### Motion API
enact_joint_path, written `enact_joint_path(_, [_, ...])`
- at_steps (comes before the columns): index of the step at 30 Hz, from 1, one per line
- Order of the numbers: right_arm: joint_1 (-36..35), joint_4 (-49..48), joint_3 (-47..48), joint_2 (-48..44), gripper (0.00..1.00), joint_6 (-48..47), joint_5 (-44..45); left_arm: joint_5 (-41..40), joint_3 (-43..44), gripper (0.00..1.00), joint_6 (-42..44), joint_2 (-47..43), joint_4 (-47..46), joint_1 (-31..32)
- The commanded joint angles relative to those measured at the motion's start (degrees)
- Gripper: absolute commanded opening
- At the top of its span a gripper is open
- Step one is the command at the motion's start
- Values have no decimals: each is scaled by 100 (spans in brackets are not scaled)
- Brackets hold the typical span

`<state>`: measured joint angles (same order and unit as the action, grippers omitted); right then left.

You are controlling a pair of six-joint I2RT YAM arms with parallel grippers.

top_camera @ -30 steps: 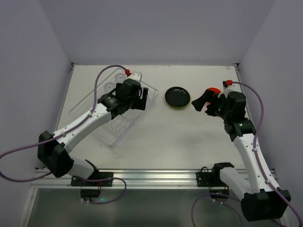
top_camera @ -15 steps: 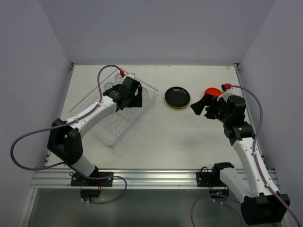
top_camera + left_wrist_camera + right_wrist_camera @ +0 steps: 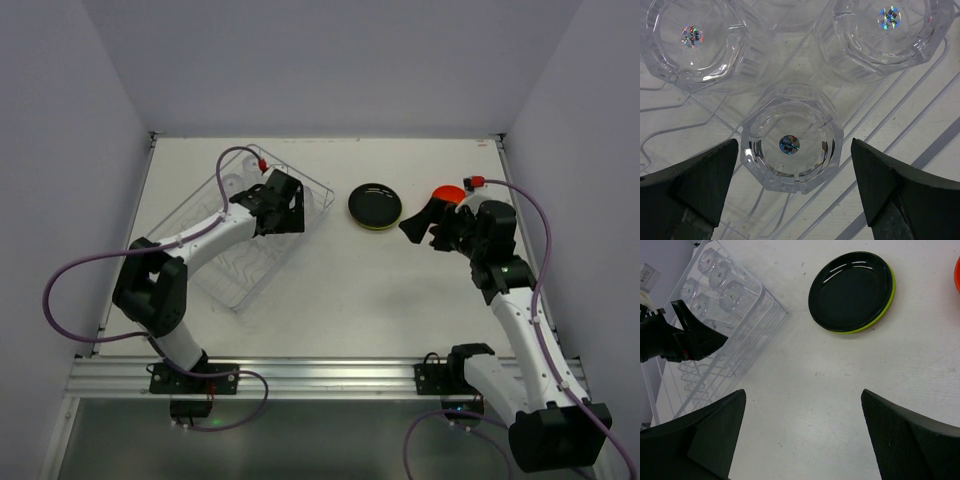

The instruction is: Unload the mixed dishes from the dish rack

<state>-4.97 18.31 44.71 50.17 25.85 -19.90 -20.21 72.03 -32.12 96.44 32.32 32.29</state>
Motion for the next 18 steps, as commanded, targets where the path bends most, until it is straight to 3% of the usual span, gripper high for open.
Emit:
enact_joint_path(1, [5,-275,-41,19,99,-71,-181,-220,-92,97,-207,6,-331,-39])
enact_joint_path(6, [5,-363,-94,19,99,-71,-233,-238,-137,92,-181,15,-454,-39])
enact_joint_path(18, [5,-512,-199,-34,99,-62,-277,-352,-66,91,-251,261,-568,-30])
